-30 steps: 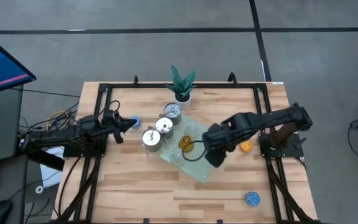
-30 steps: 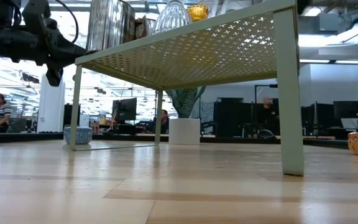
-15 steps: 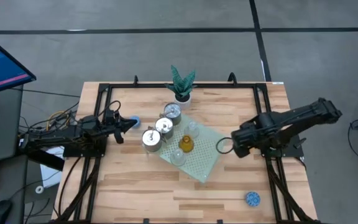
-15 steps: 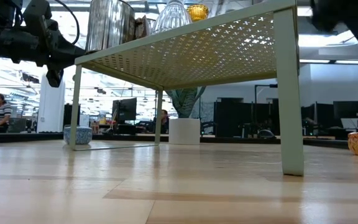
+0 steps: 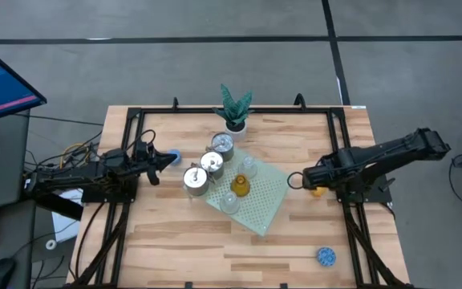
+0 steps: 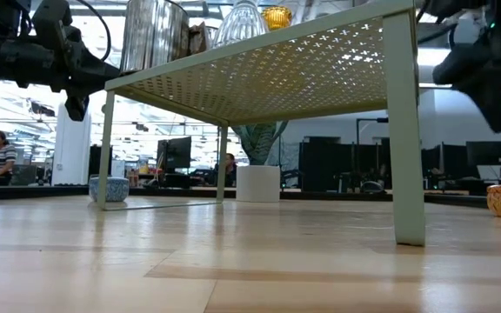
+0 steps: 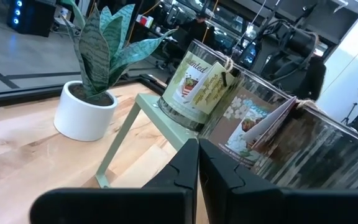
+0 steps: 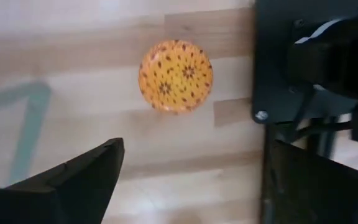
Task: Pick & Place candle stick holders
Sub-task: Put the yellow scented candle on the shelf
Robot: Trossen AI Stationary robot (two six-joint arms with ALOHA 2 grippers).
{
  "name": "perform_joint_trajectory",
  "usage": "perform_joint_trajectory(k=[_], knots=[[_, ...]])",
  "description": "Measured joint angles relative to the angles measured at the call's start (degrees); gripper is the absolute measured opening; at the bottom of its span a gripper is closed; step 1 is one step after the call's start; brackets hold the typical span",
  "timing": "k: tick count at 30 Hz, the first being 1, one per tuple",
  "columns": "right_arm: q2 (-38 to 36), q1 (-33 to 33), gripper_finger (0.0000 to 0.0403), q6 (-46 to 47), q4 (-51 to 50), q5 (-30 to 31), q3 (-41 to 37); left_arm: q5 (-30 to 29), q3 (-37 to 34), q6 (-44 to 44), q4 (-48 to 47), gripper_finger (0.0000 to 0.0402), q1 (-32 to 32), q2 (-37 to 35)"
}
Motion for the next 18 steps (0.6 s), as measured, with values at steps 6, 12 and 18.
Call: perform_joint_trajectory(k=[6,12,18], knots=[[-0.8,-1.0,0.0382,10.5,3.8,1.1,-4.4,0.0,0.0,0.0,0.0,0.0011,0.0,0.0],[-2.5,-2.4,0.0380,19.1,9.9,1.2,-9.5,0.0,0.0,0.0,0.2,0.0011,0.0,0.0],[-2.1,-5.2,0.0380,21.8,8.2,3.9,-9.0,0.0,0.0,0.0,0.5,0.0011,0.0,0.3]])
